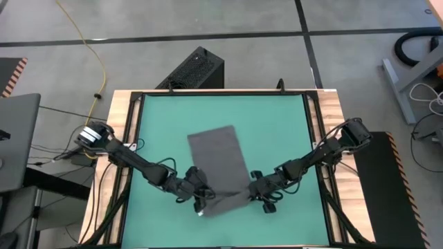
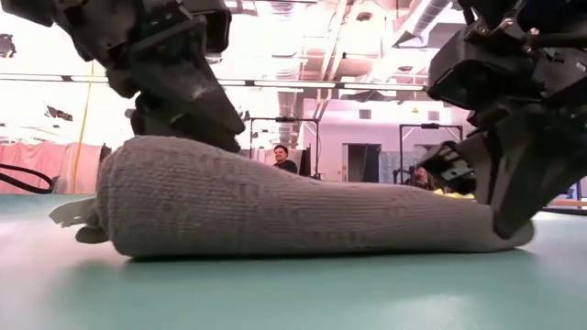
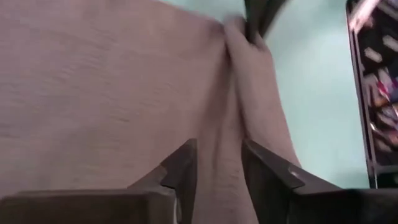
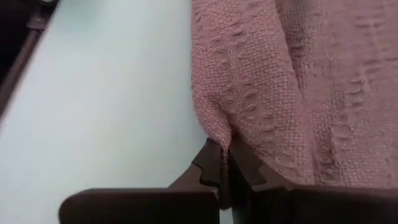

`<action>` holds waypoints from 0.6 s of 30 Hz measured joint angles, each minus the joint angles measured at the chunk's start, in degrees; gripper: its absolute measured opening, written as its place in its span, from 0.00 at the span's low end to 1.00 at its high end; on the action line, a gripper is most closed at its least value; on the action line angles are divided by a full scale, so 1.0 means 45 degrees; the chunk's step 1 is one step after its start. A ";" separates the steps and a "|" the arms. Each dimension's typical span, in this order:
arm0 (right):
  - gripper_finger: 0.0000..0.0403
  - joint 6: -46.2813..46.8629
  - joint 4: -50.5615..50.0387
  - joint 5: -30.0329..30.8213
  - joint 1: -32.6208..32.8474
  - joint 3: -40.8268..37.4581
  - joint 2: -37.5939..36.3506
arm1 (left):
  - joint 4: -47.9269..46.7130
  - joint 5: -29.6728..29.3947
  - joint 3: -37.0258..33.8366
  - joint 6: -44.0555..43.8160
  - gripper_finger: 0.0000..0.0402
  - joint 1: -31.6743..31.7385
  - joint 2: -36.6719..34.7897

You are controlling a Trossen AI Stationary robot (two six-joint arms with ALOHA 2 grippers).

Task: Roll towel
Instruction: Roll the gray towel

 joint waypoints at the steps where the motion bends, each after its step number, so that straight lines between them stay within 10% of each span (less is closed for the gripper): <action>1: 0.06 0.0337 -0.0024 -0.0243 -0.0005 0.0000 0.0000 | 0.0057 -0.0263 0.0004 0.0009 0.30 -0.0033 -0.0045; 9: 0.06 0.3140 0.0010 -0.3061 0.0135 -0.0010 -0.0006 | 0.2148 -0.1713 0.0015 0.0831 0.33 -0.0465 0.0623; 18: 0.06 0.5677 0.0088 -0.3941 0.0147 -0.0044 -0.0612 | 0.8942 0.0378 0.0829 0.2122 0.29 -0.0651 0.4485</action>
